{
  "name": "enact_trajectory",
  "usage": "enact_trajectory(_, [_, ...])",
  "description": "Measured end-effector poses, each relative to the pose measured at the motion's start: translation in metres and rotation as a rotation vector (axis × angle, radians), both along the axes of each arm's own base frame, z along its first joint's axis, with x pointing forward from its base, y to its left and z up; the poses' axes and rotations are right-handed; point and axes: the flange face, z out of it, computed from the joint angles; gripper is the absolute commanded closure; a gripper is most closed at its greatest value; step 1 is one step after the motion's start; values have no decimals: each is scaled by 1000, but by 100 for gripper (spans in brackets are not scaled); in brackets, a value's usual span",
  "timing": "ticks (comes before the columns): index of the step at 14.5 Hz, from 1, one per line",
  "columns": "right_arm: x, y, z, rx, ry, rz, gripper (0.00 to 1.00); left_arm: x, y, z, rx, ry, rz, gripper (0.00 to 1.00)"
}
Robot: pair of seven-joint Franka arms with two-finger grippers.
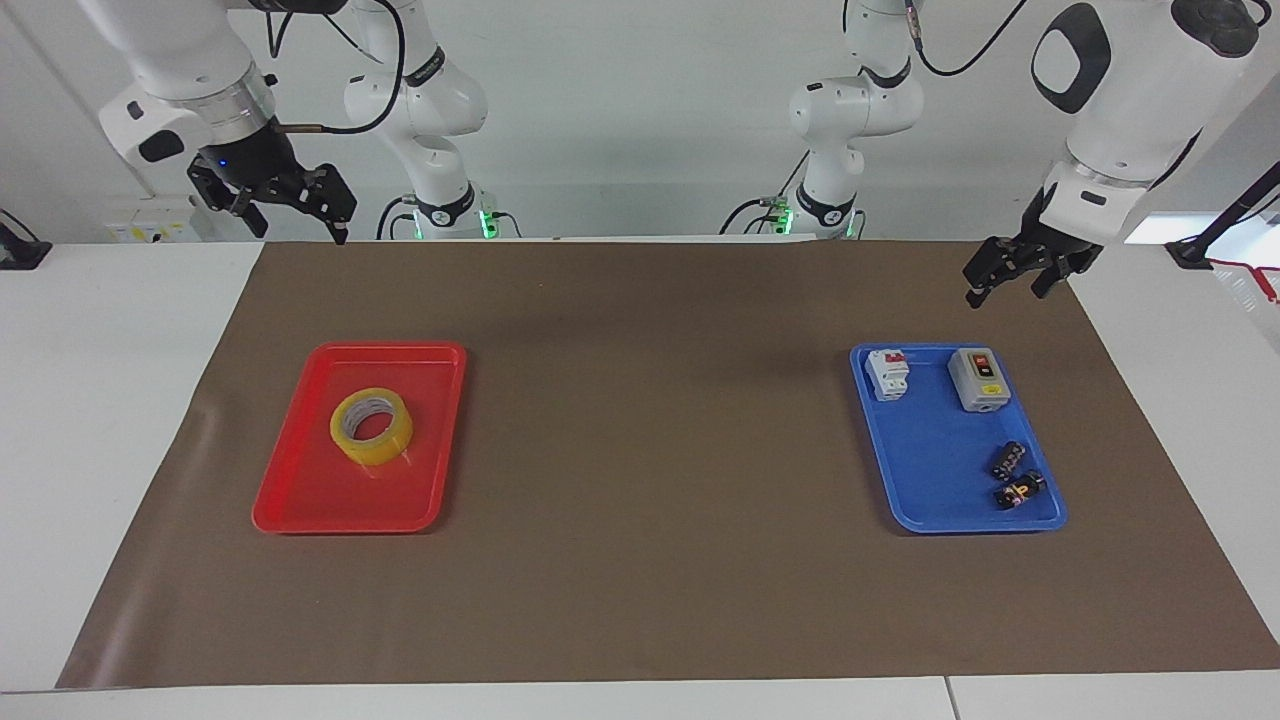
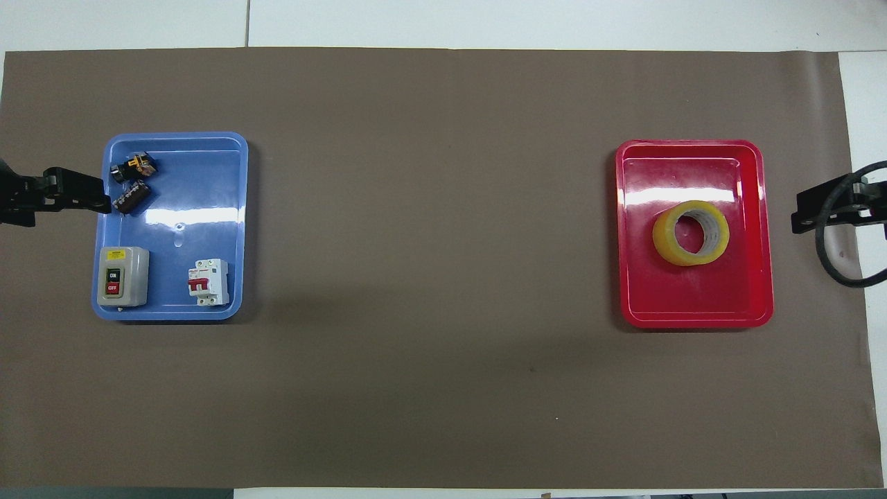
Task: Place and move tape with both arms
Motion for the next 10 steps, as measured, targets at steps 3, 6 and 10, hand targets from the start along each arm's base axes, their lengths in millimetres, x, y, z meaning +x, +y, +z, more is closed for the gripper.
enact_trajectory(3, [0,0,0,3,2,33,0,0,0,0,0,0,0,0])
enact_trajectory(6, [0,0,-1,3,3,38,0,0,0,0,0,0,0,0])
enact_trajectory(10, [0,-1,-4,4,17,53,0,0,0,0,0,0,0,0])
